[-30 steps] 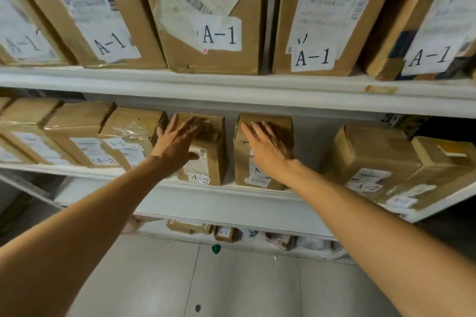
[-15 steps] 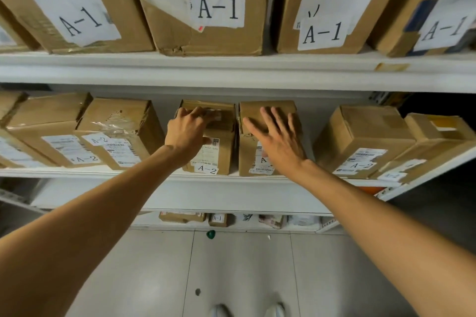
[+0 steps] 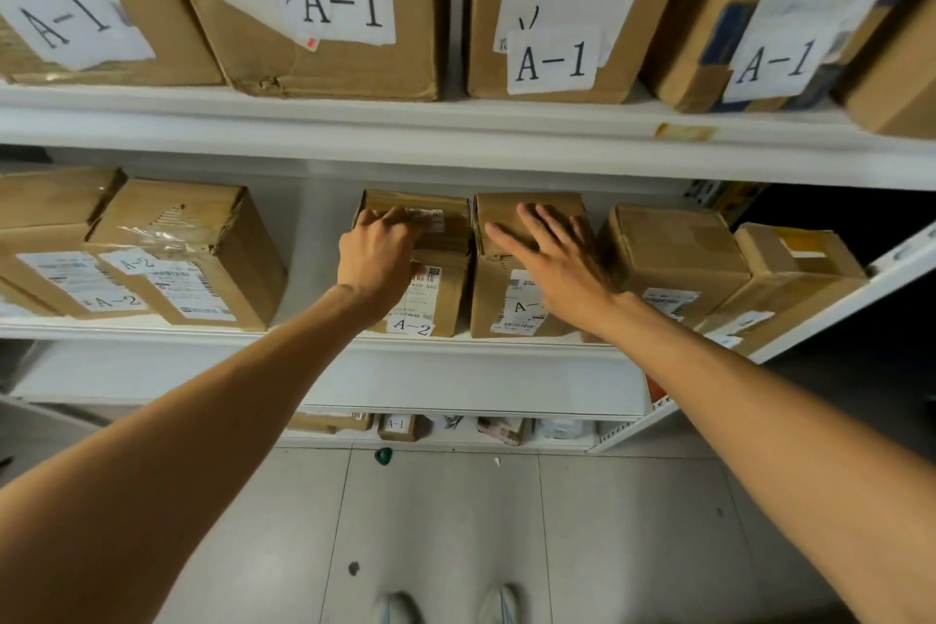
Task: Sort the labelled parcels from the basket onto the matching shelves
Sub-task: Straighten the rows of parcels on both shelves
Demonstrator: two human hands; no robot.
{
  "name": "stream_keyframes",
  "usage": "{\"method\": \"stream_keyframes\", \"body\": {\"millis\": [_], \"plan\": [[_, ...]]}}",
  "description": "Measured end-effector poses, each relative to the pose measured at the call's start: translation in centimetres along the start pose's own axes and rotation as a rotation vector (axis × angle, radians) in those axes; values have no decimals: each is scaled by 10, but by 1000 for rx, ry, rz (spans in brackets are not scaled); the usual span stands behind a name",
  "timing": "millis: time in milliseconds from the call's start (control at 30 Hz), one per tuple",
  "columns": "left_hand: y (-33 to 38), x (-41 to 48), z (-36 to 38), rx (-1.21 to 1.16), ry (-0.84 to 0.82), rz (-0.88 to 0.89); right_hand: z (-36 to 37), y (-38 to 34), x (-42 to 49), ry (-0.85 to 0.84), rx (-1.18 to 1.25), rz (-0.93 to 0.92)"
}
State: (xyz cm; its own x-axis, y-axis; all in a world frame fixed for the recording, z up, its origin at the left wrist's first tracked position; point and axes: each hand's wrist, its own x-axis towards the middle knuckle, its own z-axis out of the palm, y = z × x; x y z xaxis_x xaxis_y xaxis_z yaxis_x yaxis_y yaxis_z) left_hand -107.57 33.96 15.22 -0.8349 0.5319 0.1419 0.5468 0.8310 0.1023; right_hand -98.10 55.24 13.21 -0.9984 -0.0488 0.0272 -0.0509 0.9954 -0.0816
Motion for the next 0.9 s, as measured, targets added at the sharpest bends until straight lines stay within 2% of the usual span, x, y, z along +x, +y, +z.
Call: {"method": "stream_keyframes", "body": {"millis": [333, 567, 767, 900], "plan": [[26, 3, 3, -39, 21, -62, -34, 20, -7, -188, 156, 65], [37, 6, 8, -129, 7, -157, -38, 25, -15, -163, 209, 65], [24, 3, -14, -164, -191, -106, -32, 3, -14, -121, 302, 115], [10, -5, -38, -258, -182, -101, -39, -37, -1, -60, 281, -1]]}}
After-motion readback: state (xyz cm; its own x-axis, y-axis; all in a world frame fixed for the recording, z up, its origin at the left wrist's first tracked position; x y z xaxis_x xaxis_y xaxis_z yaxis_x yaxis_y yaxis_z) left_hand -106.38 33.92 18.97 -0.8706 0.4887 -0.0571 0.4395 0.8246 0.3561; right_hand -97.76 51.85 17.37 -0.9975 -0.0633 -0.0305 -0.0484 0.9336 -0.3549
